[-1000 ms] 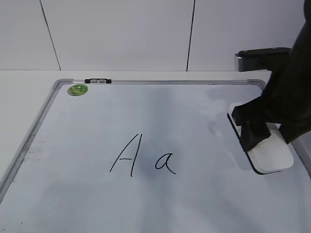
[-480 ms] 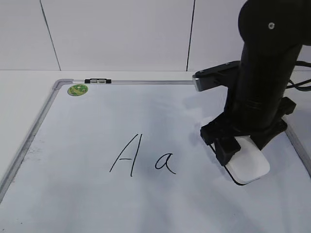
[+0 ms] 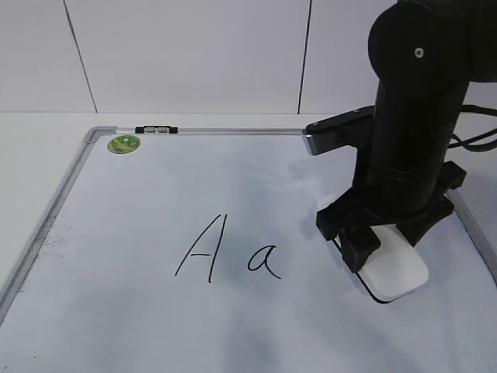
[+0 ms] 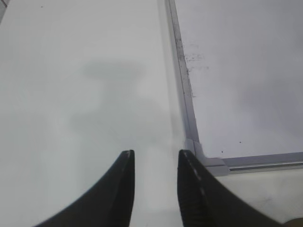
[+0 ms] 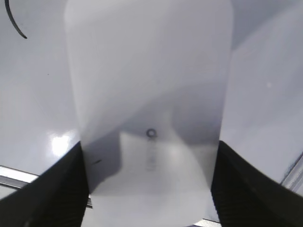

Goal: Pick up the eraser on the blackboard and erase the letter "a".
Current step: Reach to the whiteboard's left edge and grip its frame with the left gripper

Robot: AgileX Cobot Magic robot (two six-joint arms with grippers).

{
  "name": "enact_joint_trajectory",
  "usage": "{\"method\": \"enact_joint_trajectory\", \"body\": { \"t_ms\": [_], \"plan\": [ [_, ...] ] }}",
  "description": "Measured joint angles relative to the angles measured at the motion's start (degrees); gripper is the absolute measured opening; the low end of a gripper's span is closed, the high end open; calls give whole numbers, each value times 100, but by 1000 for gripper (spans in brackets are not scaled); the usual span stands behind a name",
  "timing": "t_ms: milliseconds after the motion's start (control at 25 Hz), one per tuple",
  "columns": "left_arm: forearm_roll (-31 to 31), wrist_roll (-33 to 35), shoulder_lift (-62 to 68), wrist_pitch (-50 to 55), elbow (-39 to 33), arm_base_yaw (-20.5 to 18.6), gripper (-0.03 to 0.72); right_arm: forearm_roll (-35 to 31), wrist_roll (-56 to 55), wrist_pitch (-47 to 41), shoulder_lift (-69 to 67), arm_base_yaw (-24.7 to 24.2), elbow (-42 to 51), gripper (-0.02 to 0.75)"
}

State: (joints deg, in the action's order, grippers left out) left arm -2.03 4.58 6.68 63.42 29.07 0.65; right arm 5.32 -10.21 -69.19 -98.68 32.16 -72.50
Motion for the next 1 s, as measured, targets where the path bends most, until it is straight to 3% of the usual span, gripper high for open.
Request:
{"method": "enact_joint_trajectory", "body": {
  "t_ms": [360,1000],
  "plan": [
    [-12,0,2588,-801,773,117,239,-56,-11,-42,0,0,0,556],
    [-766,-13,7539,-830,3344,117,247,-69,-11,-42,0,10,0,556]
  ]
}}
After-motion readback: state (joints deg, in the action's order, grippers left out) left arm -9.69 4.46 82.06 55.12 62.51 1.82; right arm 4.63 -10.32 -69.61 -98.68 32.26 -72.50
